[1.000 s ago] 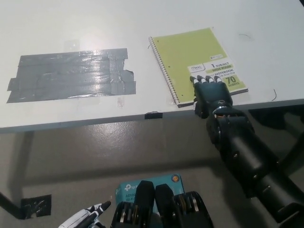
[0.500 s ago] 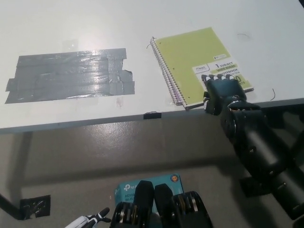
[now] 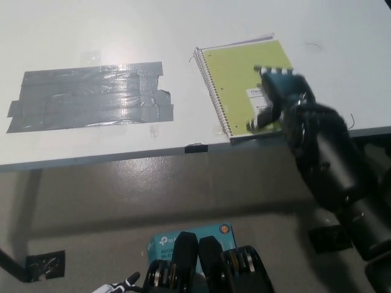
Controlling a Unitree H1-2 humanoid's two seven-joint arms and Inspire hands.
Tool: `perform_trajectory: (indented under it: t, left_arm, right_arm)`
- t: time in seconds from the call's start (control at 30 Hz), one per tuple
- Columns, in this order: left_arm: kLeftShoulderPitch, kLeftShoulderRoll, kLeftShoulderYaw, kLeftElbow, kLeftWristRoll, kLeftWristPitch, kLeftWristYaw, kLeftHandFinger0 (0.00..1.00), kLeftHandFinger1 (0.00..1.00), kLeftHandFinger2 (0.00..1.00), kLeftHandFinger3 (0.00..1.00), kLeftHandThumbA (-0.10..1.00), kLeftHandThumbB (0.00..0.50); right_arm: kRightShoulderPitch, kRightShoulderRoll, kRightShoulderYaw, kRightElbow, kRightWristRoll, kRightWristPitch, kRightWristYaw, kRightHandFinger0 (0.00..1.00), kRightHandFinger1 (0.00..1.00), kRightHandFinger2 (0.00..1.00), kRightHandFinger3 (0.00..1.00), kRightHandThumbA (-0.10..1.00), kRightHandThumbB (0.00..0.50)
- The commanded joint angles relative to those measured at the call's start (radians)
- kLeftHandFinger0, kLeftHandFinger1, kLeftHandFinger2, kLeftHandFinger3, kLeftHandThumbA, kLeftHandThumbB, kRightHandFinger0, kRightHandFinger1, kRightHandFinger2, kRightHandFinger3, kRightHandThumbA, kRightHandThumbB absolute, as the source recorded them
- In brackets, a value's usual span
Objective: The robot uses its right hand to align two notebooks stacked together until they are fully overlapped
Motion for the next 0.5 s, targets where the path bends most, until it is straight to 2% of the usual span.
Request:
perform_trajectory:
  t: [0.0, 0.03, 0.17, 0.2, 0.37, 0.47]
  left_arm:
    - [0.014, 0.012, 0.007, -0.021, 0.008, -0.019, 0.010, 0.38, 0.36, 0.38, 0.79, 1.00, 0.500]
    - [0.014, 0.012, 0.005, -0.025, 0.013, -0.012, 0.011, 0.38, 0.35, 0.38, 0.80, 1.00, 0.500]
    - [0.026, 0.014, 0.007, -0.025, 0.019, -0.023, 0.015, 0.27, 0.29, 0.33, 0.82, 1.00, 0.500]
    - [0.027, 0.013, 0.007, -0.025, 0.019, -0.016, 0.014, 0.33, 0.34, 0.35, 0.81, 1.00, 0.500]
    - [0.034, 0.007, 0.015, -0.016, 0.006, -0.024, 0.012, 0.32, 0.31, 0.33, 0.77, 1.00, 0.500]
    - [0.044, 0.010, 0.012, -0.016, 0.010, -0.032, 0.012, 0.32, 0.30, 0.32, 0.79, 1.00, 0.500]
  right_arm:
    - [-0.090, -0.021, -0.037, -0.022, 0.005, 0.012, 0.011, 1.00, 1.00, 1.00, 1.00, 1.00, 0.500]
    - [-0.096, -0.027, -0.040, -0.019, 0.005, 0.012, 0.014, 1.00, 1.00, 1.00, 1.00, 1.00, 0.500]
    - [-0.140, -0.071, -0.025, -0.014, -0.012, 0.012, 0.041, 1.00, 1.00, 1.00, 1.00, 1.00, 0.500]
    - [-0.166, -0.095, -0.023, -0.016, -0.005, 0.012, 0.048, 1.00, 1.00, 1.00, 1.00, 1.00, 0.500]
    - [-0.220, -0.141, -0.018, -0.031, 0.036, -0.001, 0.044, 1.00, 1.00, 1.00, 1.00, 1.00, 0.500]
    - [-0.226, -0.168, -0.033, -0.085, 0.074, -0.026, 0.047, 1.00, 1.00, 1.00, 1.00, 1.00, 0.500]
